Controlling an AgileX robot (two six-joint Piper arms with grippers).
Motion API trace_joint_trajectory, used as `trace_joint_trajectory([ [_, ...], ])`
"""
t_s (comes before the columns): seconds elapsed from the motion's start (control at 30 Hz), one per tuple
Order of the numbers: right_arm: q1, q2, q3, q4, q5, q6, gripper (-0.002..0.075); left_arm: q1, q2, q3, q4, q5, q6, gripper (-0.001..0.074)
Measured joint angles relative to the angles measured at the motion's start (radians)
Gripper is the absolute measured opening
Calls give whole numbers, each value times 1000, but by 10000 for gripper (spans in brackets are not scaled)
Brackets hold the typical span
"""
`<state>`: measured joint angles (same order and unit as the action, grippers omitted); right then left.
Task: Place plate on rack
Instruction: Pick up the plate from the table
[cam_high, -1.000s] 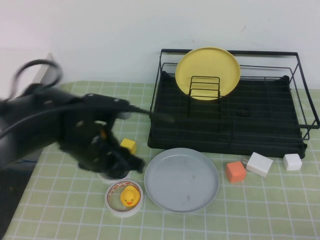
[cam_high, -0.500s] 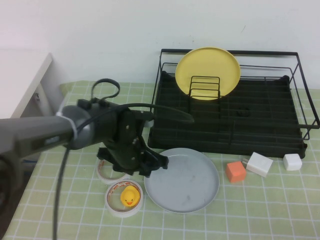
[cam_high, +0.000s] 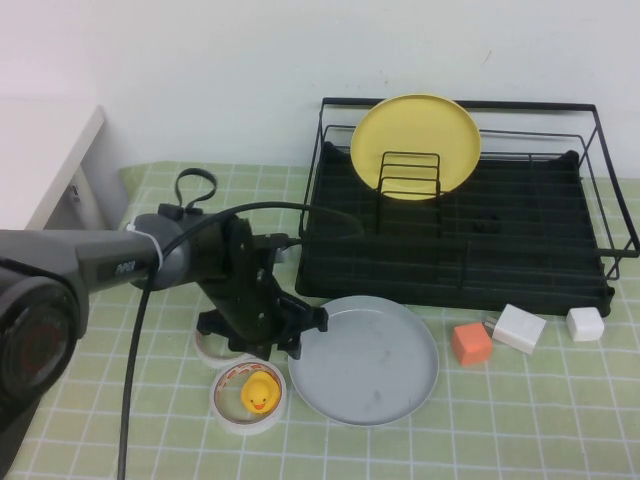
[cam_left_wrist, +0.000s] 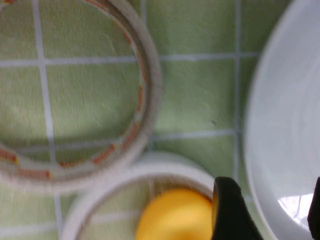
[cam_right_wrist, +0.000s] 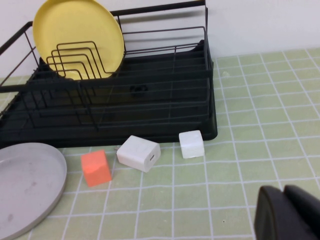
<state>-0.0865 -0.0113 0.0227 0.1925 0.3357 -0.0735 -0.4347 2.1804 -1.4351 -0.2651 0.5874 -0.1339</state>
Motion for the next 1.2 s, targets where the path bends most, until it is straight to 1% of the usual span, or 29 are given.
trace_joint_trajectory([
  [0.1,0,0,0,3,0,0,11,22,31,0,-80,-36,85,311],
  [0.33,0,0,0,5,2,0,11,24,90,-1,-219,-106,214,311],
  [0.6,0,0,0,7,2,0,11,24,137,-29,-275,-114,260,305],
  [0.67,0,0,0,7,2,0,11,24,139,-30,-275,-114,262,270],
  [0.7,0,0,0,8,2,0,11,24,139,-32,-275,-117,262,232],
  [0.8,0,0,0,9,2,0,11,24,146,-34,-273,-127,265,88],
  [0.87,0,0,0,9,2,0,11,24,146,-34,-273,-130,265,37],
  [0.93,0,0,0,12,2,0,11,24,148,-34,-280,-136,265,18],
  [1.1,0,0,0,14,2,16,11,34,149,-36,-311,-130,271,7],
  [1.2,0,0,0,16,2,23,11,54,154,-36,-395,-100,361,4],
])
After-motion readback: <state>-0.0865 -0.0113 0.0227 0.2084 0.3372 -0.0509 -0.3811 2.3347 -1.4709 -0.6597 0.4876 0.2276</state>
